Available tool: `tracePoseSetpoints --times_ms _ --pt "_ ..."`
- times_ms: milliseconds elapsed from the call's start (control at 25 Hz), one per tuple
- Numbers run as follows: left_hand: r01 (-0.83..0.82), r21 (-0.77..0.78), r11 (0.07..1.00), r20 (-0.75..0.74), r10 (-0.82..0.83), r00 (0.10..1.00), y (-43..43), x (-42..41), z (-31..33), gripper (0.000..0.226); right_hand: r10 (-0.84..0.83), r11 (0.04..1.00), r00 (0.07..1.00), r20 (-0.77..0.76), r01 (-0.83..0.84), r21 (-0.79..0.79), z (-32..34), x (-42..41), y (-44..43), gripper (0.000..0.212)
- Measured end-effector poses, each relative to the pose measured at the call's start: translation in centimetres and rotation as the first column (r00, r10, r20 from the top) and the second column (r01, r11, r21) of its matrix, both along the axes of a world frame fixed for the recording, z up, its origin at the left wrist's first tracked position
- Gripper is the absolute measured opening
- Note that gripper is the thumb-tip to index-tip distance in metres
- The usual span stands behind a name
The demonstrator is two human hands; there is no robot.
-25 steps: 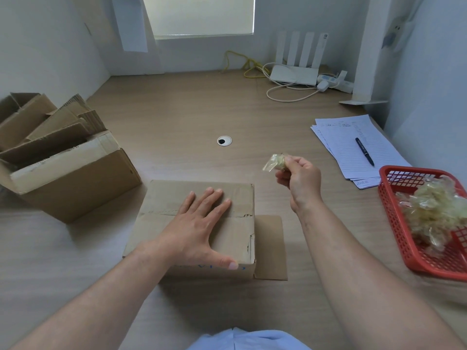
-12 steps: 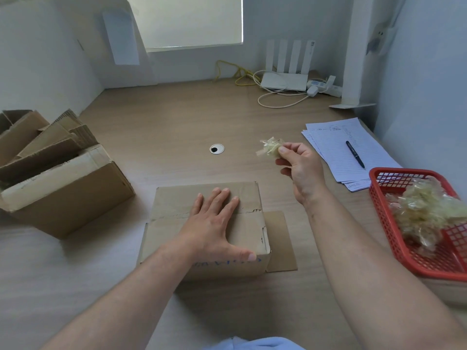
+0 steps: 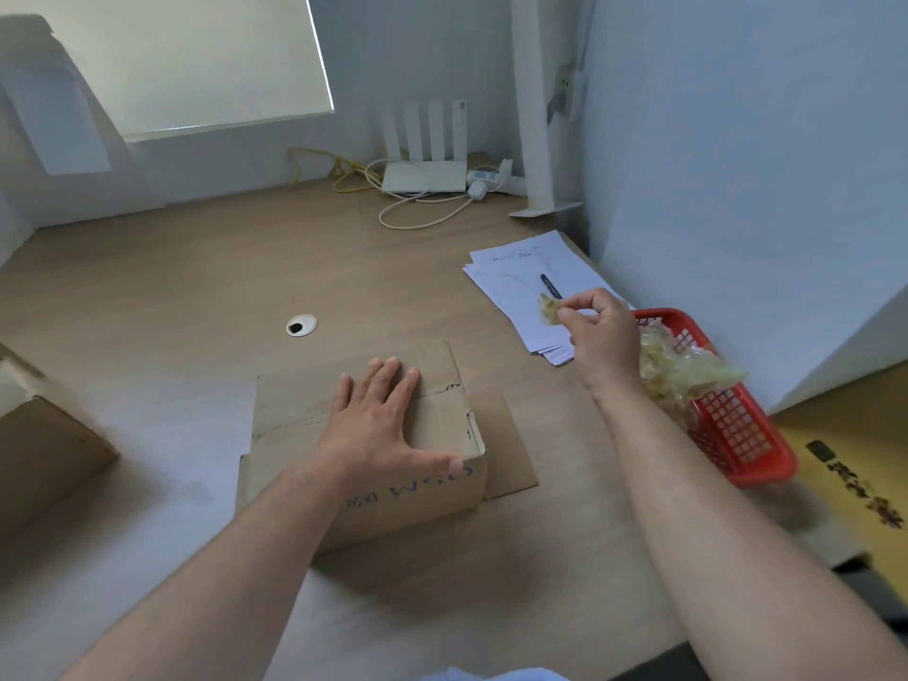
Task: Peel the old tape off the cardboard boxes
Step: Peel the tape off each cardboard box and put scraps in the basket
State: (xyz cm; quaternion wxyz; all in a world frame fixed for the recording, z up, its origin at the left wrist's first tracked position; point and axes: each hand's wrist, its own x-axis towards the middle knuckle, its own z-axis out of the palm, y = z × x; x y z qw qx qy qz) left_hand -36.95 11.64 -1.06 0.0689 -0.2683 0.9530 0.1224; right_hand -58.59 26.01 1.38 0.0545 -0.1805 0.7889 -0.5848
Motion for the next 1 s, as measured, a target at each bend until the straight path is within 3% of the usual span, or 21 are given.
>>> tracePoseSetpoints --times_ms 160,280,480,760,840,1000 --pt "-0.011 -0.015 1.0 -0.007 0.011 1.0 0.4 -1.9 -0.3 0.142 -0.259 0.953 0.916 -0.307 0.295 0.075 -0.6 -4.3 4.6 0.009" --pt "-0.011 -0.023 1.0 -0.005 0.011 1.0 0.6 -2.7 -0.5 0.141 -0.352 0.887 0.855 -0.381 0.435 0.156 -2.0 -6.5 7.5 0.018" --pt "-0.023 -0.02 1.0 -0.013 0.022 1.0 0.7 -2.9 -0.7 0.142 -0.154 0.742 0.909 -0.387 0.365 0.562 -5.7 -7.9 9.5 0.016" --pt "-0.024 -0.019 1.0 -0.01 0.023 1.0 0.7 -2.8 -0.5 0.141 0.038 0.523 0.955 -0.295 0.232 0.82 -7.5 -7.3 8.8 0.023" --pt "-0.022 -0.018 1.0 -0.009 0.021 1.0 0.7 -2.7 -0.6 0.141 0.045 0.555 0.941 -0.336 0.256 0.791 -7.3 -7.2 8.8 0.023" --pt "-0.015 -0.023 1.0 -0.011 0.015 1.0 0.6 -2.7 -0.7 0.142 -0.064 0.737 0.927 -0.369 0.293 0.609 -6.5 -7.0 9.6 0.022"
